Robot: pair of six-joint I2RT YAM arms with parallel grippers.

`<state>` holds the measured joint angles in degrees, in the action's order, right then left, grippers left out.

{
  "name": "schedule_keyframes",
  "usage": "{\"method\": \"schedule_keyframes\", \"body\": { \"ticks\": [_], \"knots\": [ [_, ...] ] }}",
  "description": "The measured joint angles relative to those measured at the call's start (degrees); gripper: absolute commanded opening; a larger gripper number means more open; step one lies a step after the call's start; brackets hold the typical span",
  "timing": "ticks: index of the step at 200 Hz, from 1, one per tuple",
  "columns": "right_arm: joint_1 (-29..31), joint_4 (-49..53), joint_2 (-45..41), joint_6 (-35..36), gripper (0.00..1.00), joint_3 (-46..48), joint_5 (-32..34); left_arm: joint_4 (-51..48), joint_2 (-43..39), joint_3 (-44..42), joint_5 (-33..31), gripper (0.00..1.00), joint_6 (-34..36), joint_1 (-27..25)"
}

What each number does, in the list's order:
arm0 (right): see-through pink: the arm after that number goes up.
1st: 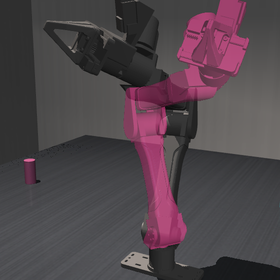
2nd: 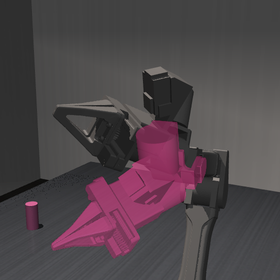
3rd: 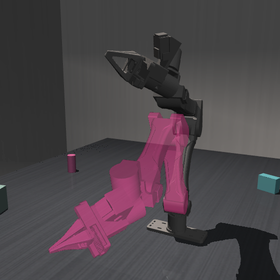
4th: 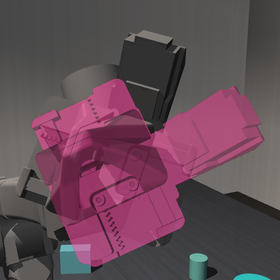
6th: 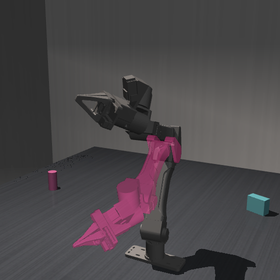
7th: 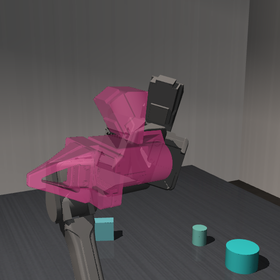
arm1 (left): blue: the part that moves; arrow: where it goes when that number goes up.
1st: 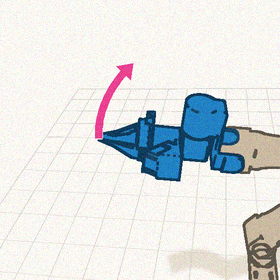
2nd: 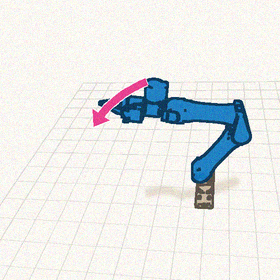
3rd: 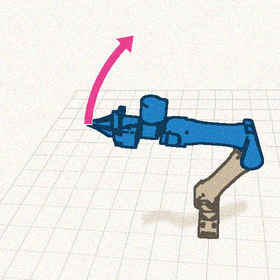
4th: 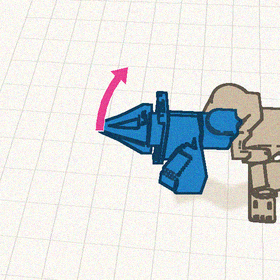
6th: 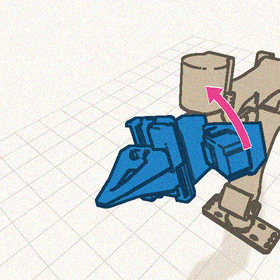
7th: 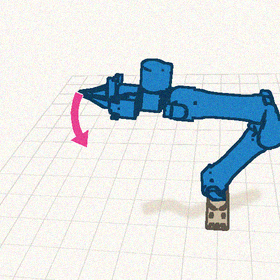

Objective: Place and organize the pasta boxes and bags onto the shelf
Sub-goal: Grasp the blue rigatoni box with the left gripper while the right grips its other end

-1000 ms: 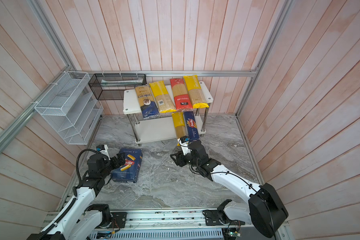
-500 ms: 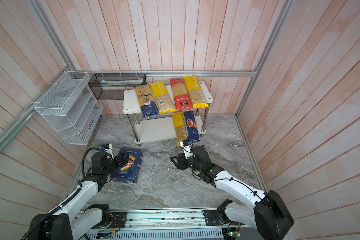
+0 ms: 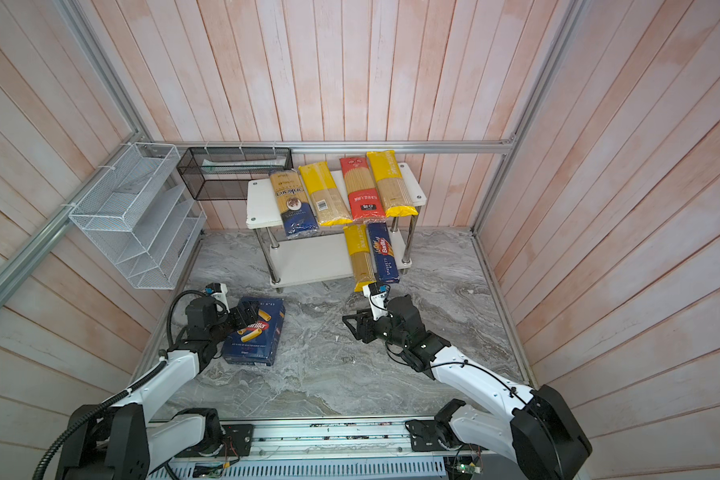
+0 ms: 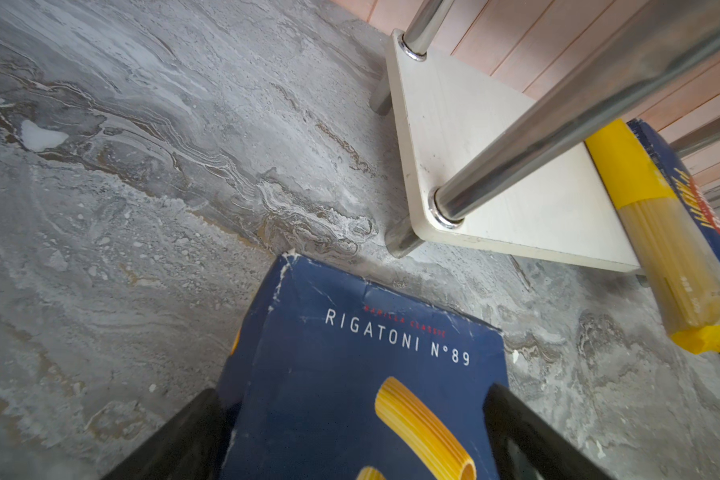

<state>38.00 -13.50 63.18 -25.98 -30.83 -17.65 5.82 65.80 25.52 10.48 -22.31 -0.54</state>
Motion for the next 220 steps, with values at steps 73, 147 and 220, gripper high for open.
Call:
{"method": "schedule_keyframes", "body": {
  "ticks": [73,147,220],
  "knots": [
    [0.0,0.02,-0.35,-0.02,0.61,0.42,0.72,-0.48,0.94,0.94,0.52,1.0,0.0,0.02],
    [0.0,-0.2,1.27,-0.04,0.62,0.46,1.11,4.46,4.63,1.27,7.1,1.0,0.26,-1.68],
    [0.0,0.02,3.13,-1.01,0.63,0.35,1.11,9.57,12.85,5.81,11.56,1.0,0.22,-16.09]
  ]
}}
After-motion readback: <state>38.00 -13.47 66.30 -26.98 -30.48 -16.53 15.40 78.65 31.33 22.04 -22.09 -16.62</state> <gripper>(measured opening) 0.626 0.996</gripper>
